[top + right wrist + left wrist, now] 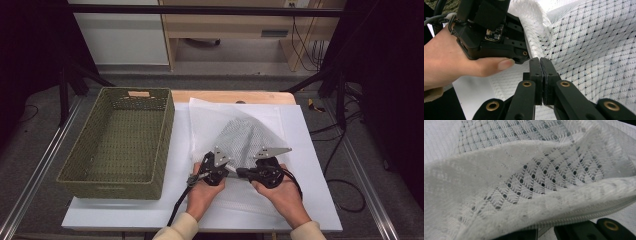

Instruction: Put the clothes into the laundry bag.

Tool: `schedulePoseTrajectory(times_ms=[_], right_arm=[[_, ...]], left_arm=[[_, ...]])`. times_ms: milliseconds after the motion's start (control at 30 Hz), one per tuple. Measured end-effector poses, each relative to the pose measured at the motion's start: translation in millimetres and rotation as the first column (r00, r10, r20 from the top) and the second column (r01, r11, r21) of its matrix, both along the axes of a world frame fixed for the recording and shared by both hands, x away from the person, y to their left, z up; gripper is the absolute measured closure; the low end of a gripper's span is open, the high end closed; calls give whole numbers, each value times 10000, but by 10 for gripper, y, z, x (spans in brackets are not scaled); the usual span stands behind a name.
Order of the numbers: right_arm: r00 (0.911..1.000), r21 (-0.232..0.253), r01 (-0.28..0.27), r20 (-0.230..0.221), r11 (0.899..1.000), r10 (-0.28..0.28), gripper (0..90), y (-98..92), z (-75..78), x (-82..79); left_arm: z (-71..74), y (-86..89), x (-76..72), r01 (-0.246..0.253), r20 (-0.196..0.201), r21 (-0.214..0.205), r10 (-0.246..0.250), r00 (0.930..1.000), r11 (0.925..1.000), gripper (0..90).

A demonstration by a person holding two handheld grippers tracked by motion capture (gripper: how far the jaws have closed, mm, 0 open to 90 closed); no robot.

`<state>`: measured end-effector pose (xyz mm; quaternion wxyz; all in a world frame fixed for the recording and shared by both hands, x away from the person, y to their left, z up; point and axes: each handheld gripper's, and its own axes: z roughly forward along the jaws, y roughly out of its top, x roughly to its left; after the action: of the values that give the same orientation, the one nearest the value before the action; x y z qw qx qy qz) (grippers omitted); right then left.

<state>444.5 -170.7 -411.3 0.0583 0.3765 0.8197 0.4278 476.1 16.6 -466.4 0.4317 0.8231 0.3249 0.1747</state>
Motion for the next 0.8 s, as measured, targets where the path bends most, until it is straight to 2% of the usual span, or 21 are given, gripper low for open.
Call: schedulePoseTrajectory(times_ms=[633, 800], right_arm=[[10000, -75, 1, -11, 10000, -1, 891, -5, 6, 47], [10000, -68, 56, -7, 10000, -56, 891, -15, 0, 54]], left_arm=[[-11, -53, 100, -163, 128, 44, 162, 9998, 9999, 900], [4, -36, 61, -179, 86, 42, 179, 9998, 9998, 900]])
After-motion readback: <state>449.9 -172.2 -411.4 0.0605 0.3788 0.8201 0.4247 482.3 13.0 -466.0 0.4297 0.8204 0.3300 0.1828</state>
